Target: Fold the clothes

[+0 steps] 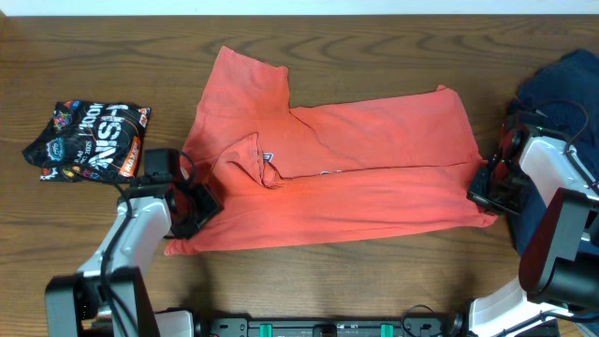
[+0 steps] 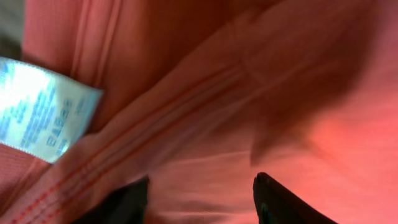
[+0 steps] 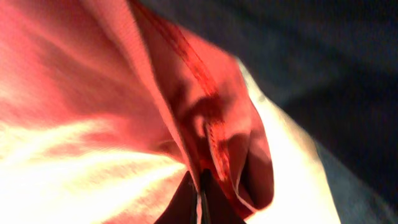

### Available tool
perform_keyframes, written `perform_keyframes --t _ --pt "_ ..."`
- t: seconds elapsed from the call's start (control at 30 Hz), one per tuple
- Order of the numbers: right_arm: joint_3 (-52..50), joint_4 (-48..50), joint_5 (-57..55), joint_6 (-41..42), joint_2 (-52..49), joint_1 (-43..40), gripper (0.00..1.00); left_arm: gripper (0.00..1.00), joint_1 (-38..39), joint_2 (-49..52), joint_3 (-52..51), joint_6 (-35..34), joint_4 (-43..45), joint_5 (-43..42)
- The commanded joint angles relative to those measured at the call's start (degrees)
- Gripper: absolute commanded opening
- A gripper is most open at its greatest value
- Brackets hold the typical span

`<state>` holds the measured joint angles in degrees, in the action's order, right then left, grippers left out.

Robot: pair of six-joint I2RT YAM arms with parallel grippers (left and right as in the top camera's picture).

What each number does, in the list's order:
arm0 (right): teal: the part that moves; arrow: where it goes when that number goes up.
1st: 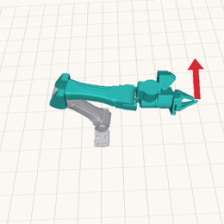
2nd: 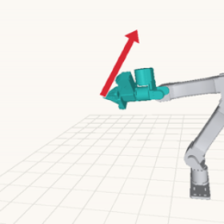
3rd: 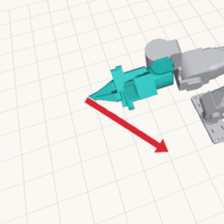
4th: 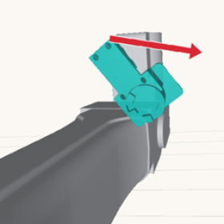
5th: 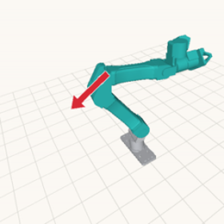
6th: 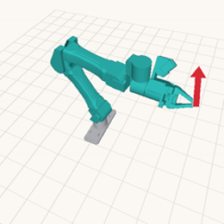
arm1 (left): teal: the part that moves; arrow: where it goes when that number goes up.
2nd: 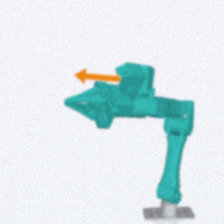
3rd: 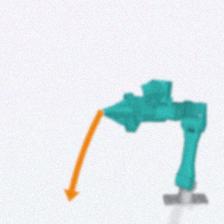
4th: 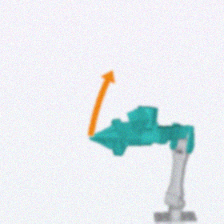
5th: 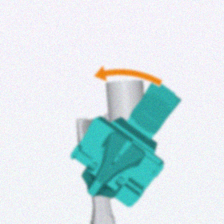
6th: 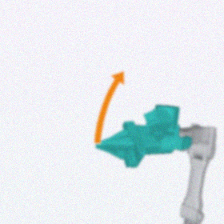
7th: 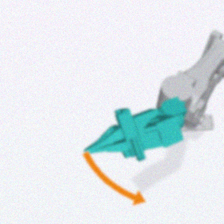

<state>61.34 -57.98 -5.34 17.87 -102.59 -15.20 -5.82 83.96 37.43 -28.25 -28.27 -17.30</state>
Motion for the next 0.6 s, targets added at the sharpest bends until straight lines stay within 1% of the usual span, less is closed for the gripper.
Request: perform_keyframes --t 0.0,0.13,0.23,0.33,0.43,0.47,0.57 --pt "0.74 -1.18 -4.02 2.05 1.25 -0.66 0.02 0.57 0.11 2.49 -1.33 1.42 -1.36 3.08" --pt "0.24 -2.95 -5.20 2.45 1.25 -0.66 0.02 0.57 -0.52 2.43 -1.31 0.26 -5.79 5.68" --pt "-1.16 -4.04 -5.38 3.78 1.25 -0.66 0.01 0.57 -2.47 2.38 -1.31 -0.09 -8.79 7.56" --pt "-3.19 -5.95 -7.13 7.06 1.25 -0.66 0.01 0.57 -5.33 2.38 -1.31 -0.02 -9.46 8.39" --pt "-5.18 -6.58 -7.32 7.72 1.25 -0.66 0.01 0.57 -8.28 2.36 -0.87 0.17 -9.42 8.33" --pt "-5.62 -6.60 -7.30 7.87 1.25 -0.66 0.01 0.58 -8.83 2.27 -0.63 0.90 -9.40 8.00" --pt "-5.46 -6.03 -7.30 7.80 1.40 -0.31 0.01 0.65 -9.27 1.31 0.87 5.16 -9.40 7.26"
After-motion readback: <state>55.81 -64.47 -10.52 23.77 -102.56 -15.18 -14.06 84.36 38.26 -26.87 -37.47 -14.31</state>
